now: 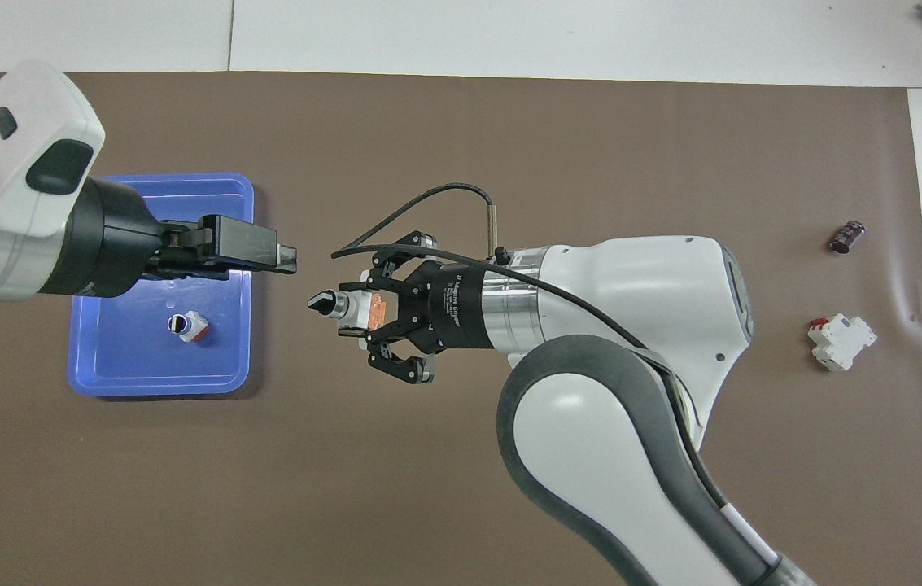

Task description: Turn and place switch with both arms

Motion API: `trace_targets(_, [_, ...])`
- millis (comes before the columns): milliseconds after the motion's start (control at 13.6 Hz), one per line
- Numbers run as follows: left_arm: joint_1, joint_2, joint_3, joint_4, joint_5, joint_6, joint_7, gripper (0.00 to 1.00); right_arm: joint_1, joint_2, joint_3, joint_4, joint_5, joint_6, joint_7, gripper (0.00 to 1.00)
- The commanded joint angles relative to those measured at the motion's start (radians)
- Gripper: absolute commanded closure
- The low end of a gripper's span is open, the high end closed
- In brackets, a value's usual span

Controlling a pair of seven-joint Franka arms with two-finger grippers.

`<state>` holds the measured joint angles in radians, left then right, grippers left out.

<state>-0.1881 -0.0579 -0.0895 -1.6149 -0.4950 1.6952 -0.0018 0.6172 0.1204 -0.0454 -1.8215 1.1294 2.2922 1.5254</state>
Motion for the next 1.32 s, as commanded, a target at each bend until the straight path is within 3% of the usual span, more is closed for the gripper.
trace_targets(0, [-0.004, -0.063, 0.011, -0.100, -0.022, 0.026, 0.216, 0.48, -0.013, 0.012, 0.002, 0.016, 0.012, -0.002, -0.008, 1.00])
trace_targets(147, [-0.004, -0.065, 0.011, -0.108, -0.022, 0.026, 0.305, 0.61, -0.014, 0.012, 0.002, 0.016, 0.010, 0.000, -0.010, 1.00])
trace_targets(293, [-0.010, -0.065, 0.010, -0.108, -0.022, 0.032, 0.405, 0.68, -0.014, 0.012, 0.002, 0.016, 0.010, 0.000, -0.011, 1.00])
trace_targets(880, [-0.091, -0.062, 0.010, -0.135, -0.017, 0.067, 0.457, 0.67, -0.014, 0.012, 0.001, 0.016, 0.009, 0.000, -0.011, 1.00])
trace_targets(954, [-0.099, -0.054, 0.010, -0.134, -0.017, 0.086, 0.457, 0.65, -0.014, 0.012, 0.002, 0.016, 0.009, 0.000, -0.011, 1.00])
trace_targets(1100, [-0.102, -0.043, 0.010, -0.135, -0.010, 0.127, 0.457, 0.51, -0.014, 0.012, 0.002, 0.016, 0.009, 0.000, -0.011, 1.00])
trace_targets(1247, [-0.102, -0.040, 0.011, -0.132, -0.007, 0.130, 0.459, 0.49, -0.014, 0.012, 0.002, 0.016, 0.009, 0.000, -0.011, 1.00])
